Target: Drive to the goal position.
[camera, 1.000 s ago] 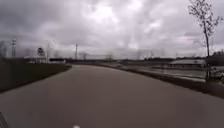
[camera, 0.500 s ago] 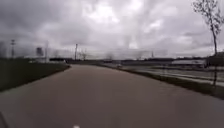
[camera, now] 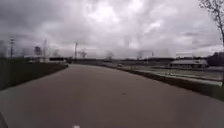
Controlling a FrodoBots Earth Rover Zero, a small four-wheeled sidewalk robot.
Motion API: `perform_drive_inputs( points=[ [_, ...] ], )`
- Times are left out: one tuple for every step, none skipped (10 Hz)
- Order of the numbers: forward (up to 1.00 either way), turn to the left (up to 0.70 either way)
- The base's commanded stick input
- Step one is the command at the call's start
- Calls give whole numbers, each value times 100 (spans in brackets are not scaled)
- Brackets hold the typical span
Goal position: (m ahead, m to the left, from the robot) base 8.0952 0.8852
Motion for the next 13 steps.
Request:
perform_drive_inputs(
  points=[
    [100,0],
    [100,0],
    [100,0],
    [100,0],
    [100,0],
    [100,0],
    [100,0],
    [100,0],
    [100,0],
    [100,0],
    [100,0],
    [100,0],
    [100,0]
  ],
)
